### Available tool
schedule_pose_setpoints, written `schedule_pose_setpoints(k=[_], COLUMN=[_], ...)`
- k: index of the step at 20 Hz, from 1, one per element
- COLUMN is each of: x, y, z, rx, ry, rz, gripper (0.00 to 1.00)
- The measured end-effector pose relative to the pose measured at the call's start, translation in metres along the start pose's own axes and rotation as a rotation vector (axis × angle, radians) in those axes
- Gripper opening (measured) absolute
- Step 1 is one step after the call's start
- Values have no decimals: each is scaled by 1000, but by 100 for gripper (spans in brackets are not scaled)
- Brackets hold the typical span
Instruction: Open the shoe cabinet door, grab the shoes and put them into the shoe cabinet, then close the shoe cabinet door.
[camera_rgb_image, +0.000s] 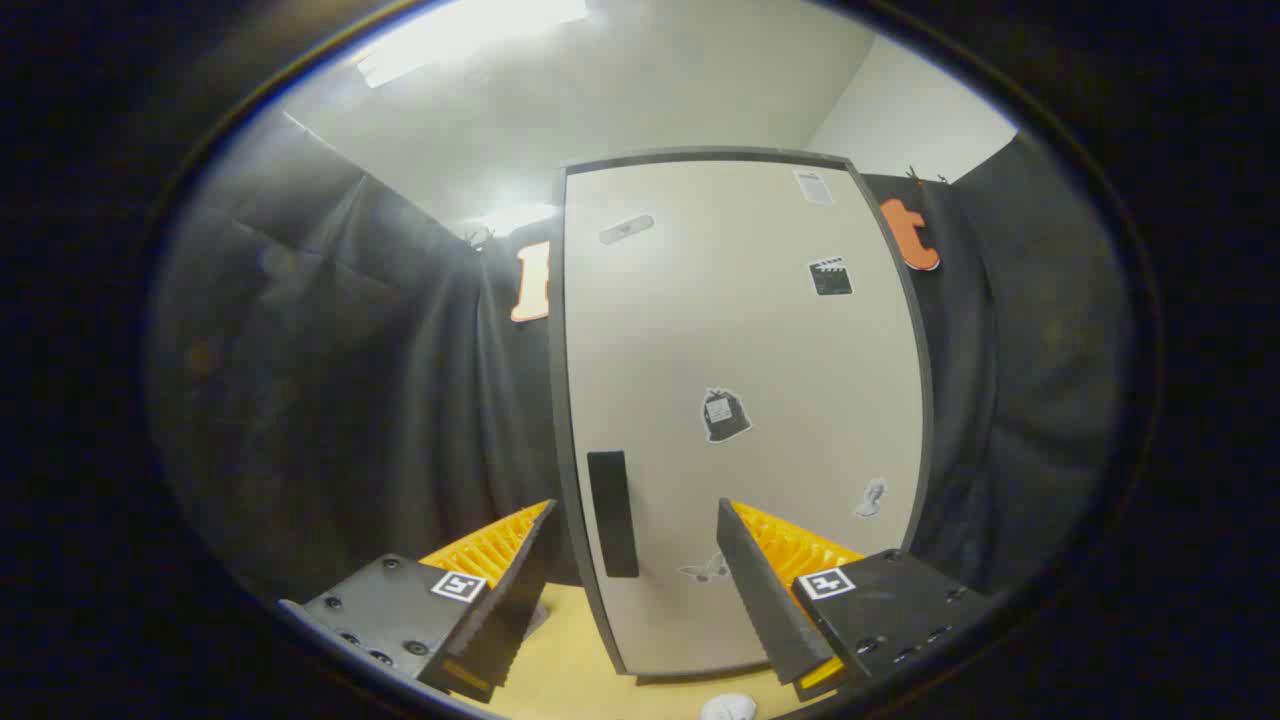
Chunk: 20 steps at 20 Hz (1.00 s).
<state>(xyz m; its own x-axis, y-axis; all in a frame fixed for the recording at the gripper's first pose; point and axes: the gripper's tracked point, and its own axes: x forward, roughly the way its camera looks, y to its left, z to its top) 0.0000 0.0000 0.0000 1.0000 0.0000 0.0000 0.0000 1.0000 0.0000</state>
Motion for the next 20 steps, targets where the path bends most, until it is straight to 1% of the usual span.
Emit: schedule_pose_setpoints(k=[15,20], x=[22,40], y=[1,8], z=[-4,-14], rx=[14,37], ry=[-4,3], rz=[-16,3], gripper=[90,90])
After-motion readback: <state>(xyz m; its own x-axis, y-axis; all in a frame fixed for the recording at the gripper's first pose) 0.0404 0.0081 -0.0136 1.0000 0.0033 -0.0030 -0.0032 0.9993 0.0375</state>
